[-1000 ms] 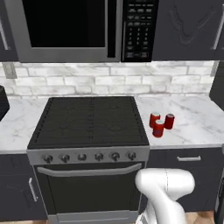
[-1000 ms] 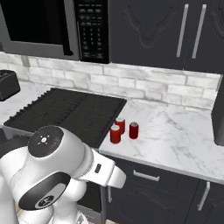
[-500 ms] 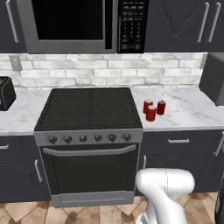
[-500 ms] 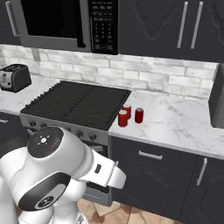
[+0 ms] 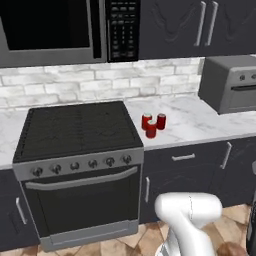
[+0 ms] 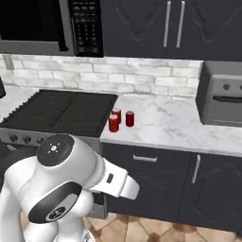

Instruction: Four empty soda cans are scattered around the kitchen. Gather all the cans and cluster them next to the stove for recycling.

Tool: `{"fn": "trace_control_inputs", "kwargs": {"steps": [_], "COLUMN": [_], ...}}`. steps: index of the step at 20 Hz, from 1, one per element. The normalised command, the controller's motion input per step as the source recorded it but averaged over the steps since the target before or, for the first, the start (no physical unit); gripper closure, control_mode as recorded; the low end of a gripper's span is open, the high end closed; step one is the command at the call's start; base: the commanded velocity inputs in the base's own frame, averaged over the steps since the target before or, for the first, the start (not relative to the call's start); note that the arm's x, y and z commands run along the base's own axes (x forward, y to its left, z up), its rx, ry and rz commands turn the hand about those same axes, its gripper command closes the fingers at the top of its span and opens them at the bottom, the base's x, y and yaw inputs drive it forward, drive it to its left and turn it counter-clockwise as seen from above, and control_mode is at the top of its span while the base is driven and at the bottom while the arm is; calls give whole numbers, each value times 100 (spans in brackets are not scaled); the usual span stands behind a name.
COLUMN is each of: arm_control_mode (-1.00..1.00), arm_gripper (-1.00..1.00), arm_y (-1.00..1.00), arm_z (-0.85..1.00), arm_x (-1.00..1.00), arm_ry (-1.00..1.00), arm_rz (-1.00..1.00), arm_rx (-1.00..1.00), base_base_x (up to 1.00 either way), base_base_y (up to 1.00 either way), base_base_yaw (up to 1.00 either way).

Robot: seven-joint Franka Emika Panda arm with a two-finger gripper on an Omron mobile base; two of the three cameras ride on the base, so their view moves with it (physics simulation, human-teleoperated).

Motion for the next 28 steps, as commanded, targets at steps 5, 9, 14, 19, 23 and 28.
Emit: {"fn": "trace_control_inputs", "kwargs": {"steps": [5,9,14,19,23,28], "arm_control_mode": [100,100,100,100,100,100], "arm_gripper": [-100,-100,-100,-100,-100,-100], "arm_y": [0,0,0,0,0,0], "arm_z": [0,0,0,0,0,0], "arm_x": [0,0,0,0,0,0], "arm_ry": [0,0,0,0,0,0], "arm_rz": [0,0,0,0,0,0], "arm_rx": [0,0,0,0,0,0], "base_base_x": [-11,-5,-6,-11,-5,-15], "base_base_y": [-25,-15,-12,-10,-10,-16], "base_base_yaw": [-45,-44,-46,-47,-45,-46]}}
